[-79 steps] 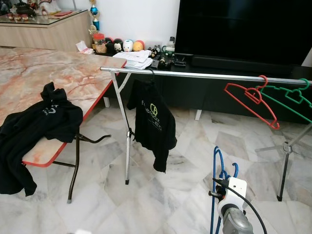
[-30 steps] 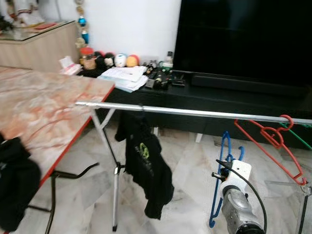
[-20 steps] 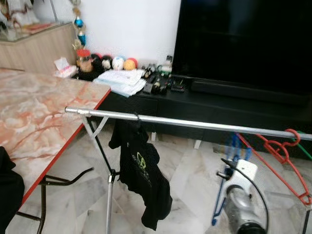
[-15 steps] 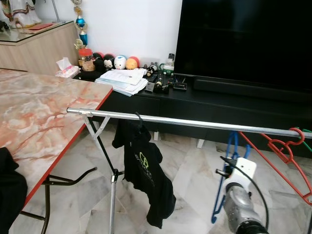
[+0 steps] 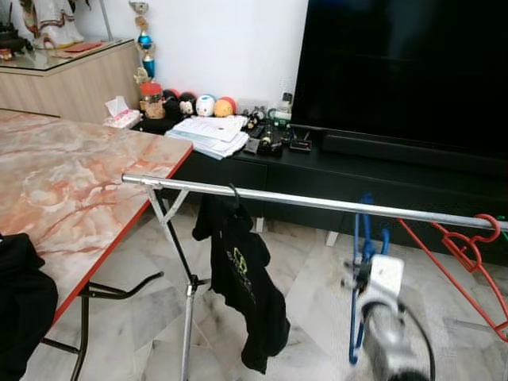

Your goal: Hang hanger

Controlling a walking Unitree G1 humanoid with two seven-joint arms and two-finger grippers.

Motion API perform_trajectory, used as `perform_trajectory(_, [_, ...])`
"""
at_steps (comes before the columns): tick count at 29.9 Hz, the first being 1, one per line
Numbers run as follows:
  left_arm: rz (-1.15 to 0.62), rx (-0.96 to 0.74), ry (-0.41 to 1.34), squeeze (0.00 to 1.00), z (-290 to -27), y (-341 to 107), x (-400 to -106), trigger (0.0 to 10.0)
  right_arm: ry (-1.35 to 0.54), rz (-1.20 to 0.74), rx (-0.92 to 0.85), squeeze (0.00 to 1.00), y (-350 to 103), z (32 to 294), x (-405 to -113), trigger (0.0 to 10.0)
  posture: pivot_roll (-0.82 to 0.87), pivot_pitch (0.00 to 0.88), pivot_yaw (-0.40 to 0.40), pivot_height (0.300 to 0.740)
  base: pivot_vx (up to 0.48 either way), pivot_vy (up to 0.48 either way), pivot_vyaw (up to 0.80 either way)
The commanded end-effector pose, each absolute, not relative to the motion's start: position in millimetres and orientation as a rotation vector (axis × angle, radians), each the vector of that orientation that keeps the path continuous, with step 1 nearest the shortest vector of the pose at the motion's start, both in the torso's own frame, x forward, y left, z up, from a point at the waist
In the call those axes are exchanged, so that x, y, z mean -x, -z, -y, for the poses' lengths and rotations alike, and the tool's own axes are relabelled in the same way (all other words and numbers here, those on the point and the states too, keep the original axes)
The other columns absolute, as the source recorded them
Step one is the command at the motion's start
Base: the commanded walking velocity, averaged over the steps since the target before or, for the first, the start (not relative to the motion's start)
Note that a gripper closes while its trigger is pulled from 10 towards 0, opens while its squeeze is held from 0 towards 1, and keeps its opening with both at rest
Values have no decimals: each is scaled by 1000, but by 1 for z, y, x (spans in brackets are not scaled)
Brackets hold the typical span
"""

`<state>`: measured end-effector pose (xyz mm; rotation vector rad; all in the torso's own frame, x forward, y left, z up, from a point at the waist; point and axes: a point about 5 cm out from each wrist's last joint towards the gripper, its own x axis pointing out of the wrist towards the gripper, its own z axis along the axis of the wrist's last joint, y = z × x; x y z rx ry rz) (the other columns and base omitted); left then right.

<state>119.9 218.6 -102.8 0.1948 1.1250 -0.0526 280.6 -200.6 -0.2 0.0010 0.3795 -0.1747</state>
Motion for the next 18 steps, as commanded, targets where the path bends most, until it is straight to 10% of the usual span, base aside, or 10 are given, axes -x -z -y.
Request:
perform_trajectory(1, [-1139,-196,49,0,-224,104,-113,10000,170,-322,29,0,-3,207,-274,10000,84,0,-20,740,0,0,0])
perform_trajectory(18, [-1105,-186,40,0,-218,101,-128,10000,185,-283,27,0,-5,204,-263,10000,78,0,-22,740,110,0,0])
